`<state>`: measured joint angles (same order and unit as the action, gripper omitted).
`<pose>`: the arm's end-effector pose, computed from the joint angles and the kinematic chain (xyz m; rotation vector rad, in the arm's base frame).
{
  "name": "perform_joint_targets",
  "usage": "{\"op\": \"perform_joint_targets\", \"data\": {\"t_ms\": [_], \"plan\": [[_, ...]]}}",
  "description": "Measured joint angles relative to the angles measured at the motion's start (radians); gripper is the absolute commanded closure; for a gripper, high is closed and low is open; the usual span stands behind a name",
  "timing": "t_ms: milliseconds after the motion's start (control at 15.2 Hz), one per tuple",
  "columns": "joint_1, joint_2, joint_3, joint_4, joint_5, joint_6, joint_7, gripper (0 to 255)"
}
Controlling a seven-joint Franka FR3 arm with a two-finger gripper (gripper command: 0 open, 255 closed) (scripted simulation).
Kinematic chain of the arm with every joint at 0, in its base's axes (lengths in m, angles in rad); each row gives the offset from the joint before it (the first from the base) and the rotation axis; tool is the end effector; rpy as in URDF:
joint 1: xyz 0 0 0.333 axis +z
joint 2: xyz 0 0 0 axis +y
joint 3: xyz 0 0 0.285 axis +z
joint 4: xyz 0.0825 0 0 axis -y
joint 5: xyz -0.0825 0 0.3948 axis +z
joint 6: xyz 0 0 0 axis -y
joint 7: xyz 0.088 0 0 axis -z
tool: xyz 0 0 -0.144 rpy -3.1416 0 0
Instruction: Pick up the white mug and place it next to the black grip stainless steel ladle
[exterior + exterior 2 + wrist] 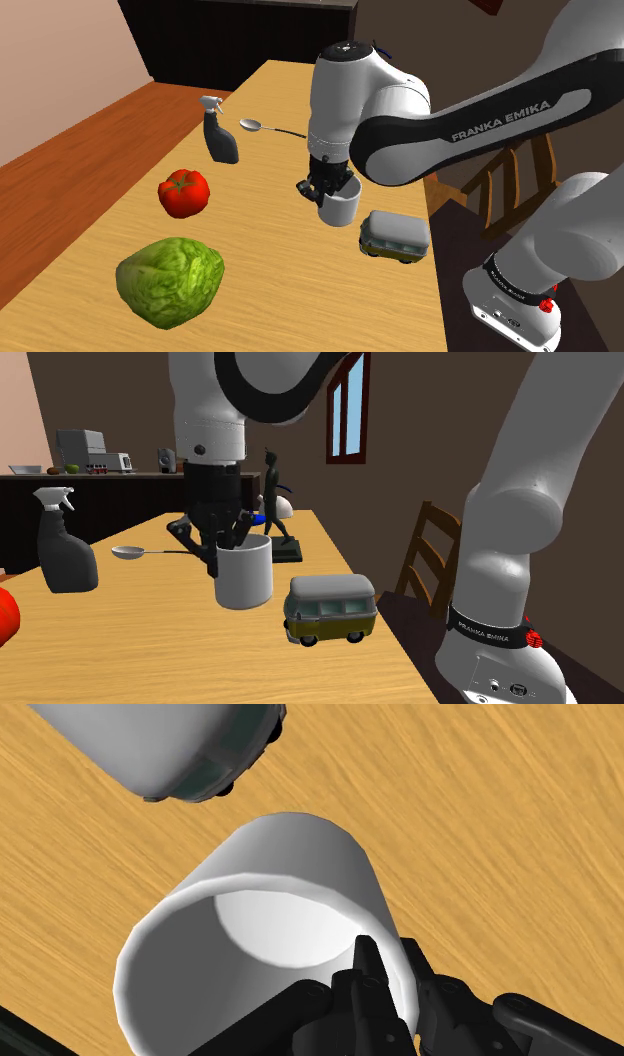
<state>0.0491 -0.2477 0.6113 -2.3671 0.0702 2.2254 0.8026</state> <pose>0.3911 0.3011 0.3382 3.1030 -0.3007 0.1632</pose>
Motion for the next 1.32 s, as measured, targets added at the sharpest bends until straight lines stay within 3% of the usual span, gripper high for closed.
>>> {"op": "perform_joint_targets", "data": {"t_ms": [1320], "plan": [[0.008, -0.092, -0.05, 0.194, 0.034, -0.277, -0.046, 255]]}}
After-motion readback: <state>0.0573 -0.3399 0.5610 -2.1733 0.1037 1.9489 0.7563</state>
